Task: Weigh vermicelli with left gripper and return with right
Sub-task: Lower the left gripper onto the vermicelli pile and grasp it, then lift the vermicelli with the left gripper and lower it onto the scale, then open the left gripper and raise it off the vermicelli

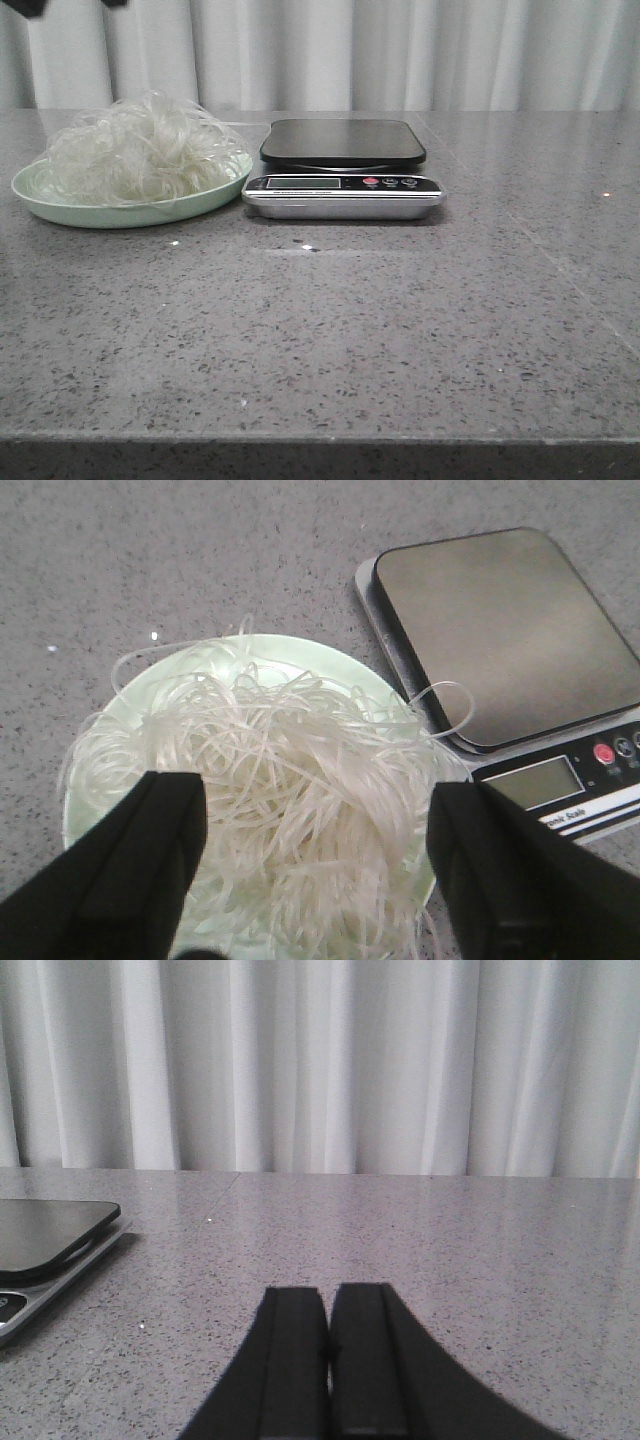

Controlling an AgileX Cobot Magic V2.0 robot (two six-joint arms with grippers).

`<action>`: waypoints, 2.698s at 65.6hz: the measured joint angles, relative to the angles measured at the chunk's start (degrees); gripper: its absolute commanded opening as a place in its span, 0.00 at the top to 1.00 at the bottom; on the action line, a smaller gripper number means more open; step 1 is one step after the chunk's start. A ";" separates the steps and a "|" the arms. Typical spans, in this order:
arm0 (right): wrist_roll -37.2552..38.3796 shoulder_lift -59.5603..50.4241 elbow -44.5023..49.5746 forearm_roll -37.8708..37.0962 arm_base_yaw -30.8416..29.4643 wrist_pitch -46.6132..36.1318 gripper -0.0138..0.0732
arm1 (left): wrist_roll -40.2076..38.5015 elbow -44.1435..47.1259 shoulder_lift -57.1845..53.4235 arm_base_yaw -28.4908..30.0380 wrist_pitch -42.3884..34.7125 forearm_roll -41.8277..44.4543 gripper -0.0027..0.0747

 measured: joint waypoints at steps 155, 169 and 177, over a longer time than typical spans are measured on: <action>0.00 0.00 0.00 0.00 0.00 0.00 0.65 | 0.47 -35.74 14.94 -13.24 20.08 4.63 0.38; 0.00 0.00 0.00 0.00 0.00 0.00 0.65 | 0.47 -17.39 -0.96 -13.15 13.79 6.78 0.47; 0.00 0.00 0.00 0.00 0.00 0.00 0.65 | 0.47 -7.45 -10.77 -13.15 10.60 6.92 0.53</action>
